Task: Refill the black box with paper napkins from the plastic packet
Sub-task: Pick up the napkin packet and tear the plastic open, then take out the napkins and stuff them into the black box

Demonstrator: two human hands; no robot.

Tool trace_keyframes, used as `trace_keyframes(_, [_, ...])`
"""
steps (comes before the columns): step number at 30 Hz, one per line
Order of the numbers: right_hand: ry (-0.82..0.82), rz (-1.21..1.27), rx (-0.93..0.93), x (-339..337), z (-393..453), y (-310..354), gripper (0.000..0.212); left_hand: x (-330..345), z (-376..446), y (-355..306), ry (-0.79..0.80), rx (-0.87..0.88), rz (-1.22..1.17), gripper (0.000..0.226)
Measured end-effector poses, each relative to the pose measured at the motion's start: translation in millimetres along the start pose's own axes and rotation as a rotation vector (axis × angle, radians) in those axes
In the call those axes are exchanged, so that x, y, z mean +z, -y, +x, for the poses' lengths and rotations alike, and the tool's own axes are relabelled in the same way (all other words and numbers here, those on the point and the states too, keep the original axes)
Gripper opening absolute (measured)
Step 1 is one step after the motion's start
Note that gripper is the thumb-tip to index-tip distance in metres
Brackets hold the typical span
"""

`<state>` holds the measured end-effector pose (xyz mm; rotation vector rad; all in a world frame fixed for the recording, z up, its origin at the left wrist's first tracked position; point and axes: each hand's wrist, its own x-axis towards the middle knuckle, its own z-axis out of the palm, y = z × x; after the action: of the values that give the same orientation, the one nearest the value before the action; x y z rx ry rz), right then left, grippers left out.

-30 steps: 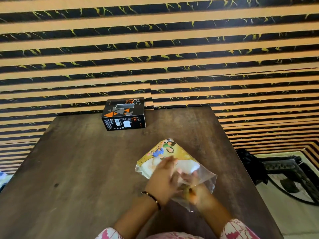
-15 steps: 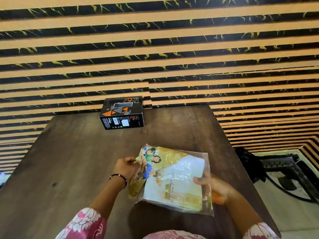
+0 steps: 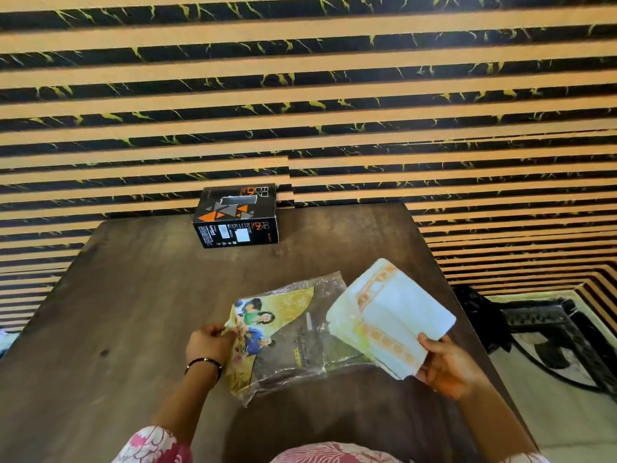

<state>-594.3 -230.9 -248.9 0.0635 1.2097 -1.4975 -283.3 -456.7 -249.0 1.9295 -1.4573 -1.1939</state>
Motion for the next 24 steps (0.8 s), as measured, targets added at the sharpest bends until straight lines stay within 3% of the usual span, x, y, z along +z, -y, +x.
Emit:
trace_keyframes(2, [-0.075, 0.168, -0.018, 2, 0, -10, 0.035, 0, -3, 1, -0.024, 0.001, 0.016, 0.009])
trace_keyframes(5, [-0.134, 0.378, -0.107, 9, 0, -25, 0.083, -1, -8, 1, -0.029, -0.002, 0.023, 0.006])
trace_keyframes(6, [-0.152, 0.417, -0.129, 12, 1, -29, 0.089, -1, -10, 2, -0.028, 0.001, 0.025, 0.006])
trace_keyframes(7, [-0.159, 0.442, -0.152, 15, 1, -34, 0.084, -2, -12, 2, -0.026, 0.001, 0.026, 0.006])
trace_keyframes(10, [-0.191, 0.453, -0.191, 23, 1, -42, 0.040, -8, -13, 6, -0.020, -0.005, 0.054, 0.008])
trace_keyframes(14, [-0.202, 0.189, -0.114, 31, -14, -44, 0.011, -19, -12, 20, -0.031, -0.013, 0.104, 0.006])
trace_keyframes(17, [-0.287, 0.022, -0.045, 35, -26, -50, 0.008, -27, -16, 30, -0.051, -0.006, 0.154, 0.009])
trace_keyframes(20, [-0.359, 0.012, -0.029, 49, -39, -64, 0.007, -36, -21, 40, -0.068, -0.005, 0.167, 0.013])
trace_keyframes(24, [-0.281, -0.222, -0.221, 86, -48, -82, 0.013, -44, -28, 48, -0.044, 0.054, 0.347, 0.024])
